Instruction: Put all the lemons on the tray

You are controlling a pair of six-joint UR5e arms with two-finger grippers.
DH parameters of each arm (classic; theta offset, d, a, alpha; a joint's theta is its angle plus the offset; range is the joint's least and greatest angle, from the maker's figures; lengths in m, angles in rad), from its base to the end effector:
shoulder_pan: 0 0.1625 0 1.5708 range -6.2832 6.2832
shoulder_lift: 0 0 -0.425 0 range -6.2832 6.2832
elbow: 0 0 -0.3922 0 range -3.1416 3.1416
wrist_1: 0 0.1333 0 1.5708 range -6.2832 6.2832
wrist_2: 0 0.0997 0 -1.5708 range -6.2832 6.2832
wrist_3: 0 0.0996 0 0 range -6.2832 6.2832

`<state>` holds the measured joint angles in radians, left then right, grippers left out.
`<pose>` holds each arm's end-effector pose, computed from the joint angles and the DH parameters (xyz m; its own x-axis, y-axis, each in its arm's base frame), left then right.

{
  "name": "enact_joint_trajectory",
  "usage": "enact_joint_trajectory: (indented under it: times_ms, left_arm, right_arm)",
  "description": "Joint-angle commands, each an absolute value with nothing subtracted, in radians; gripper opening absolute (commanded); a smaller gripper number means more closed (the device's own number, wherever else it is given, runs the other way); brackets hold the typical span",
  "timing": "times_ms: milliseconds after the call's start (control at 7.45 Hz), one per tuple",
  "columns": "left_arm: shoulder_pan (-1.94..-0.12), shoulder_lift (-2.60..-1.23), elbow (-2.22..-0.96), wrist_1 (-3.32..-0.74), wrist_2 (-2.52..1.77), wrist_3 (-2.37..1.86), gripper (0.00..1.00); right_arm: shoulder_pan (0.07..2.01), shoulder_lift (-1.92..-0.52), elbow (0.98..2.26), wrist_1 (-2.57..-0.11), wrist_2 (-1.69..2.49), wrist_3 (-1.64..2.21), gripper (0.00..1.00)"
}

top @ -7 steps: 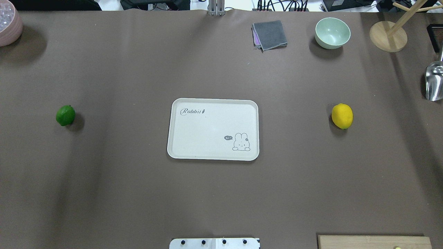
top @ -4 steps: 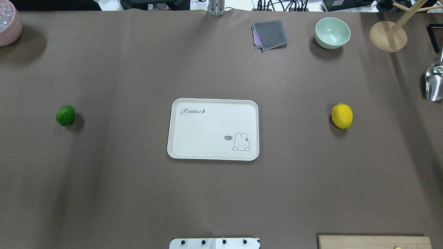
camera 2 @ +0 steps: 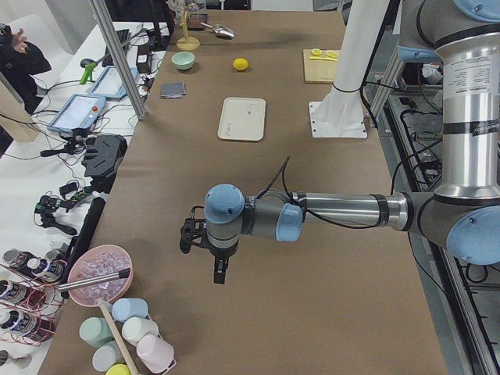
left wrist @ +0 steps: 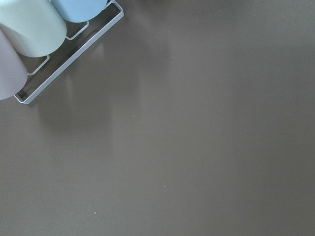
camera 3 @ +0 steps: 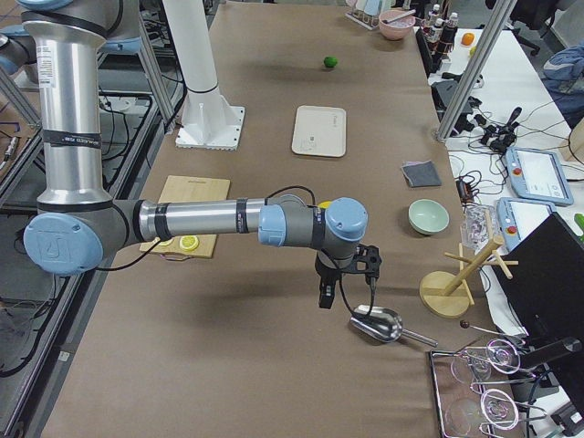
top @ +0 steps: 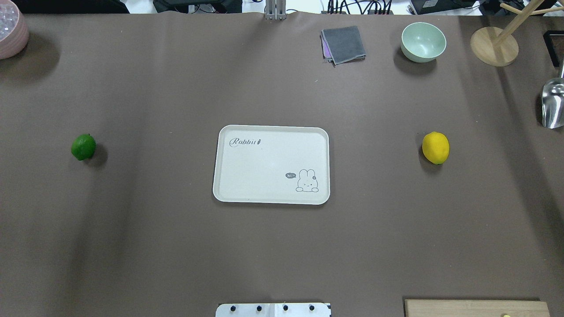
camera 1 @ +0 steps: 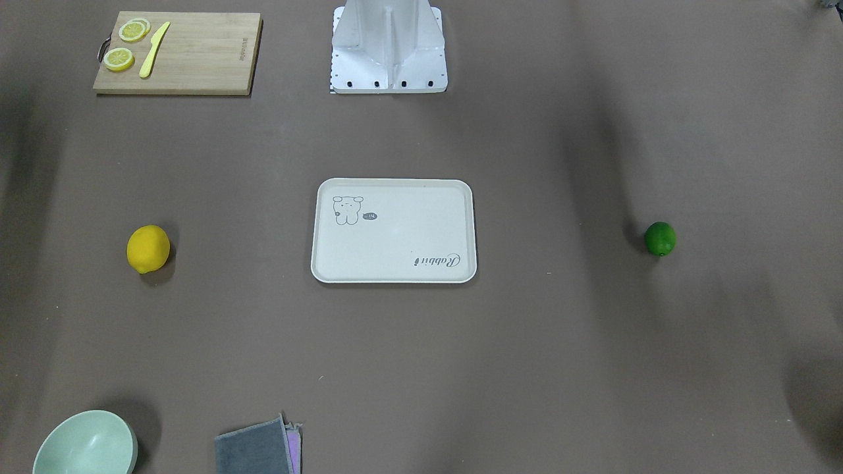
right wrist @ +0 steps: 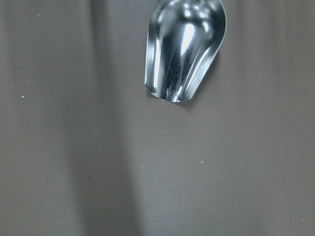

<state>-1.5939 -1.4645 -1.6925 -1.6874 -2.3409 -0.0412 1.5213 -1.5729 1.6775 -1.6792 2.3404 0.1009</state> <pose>-0.0745 -0.4537 0.6368 0.7182 0.0342 -0.6950 0.0525 0.9933 0.1031 0.0397 -0.4912 0.6185 0.7188 0.0679 0.6919 -0.0230 0.9970 -0.0739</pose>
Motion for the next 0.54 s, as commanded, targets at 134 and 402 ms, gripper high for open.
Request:
enact_joint_trajectory:
  times_ms: [134, 402]
  left_arm:
    - [-1.594, -1.465, -1.692, -1.687, -2.339, -0.041, 0.99]
    - [-1.563, -1.509, -1.703, -1.693, -2.339, -0.255, 0.99]
  right_arm:
    - [1.435, -1.534, 1.684, -1.672, 2.408, 0.214, 0.99]
    - [1.338, -1.490, 1.681, -1.671, 2.373, 0.274, 0.99]
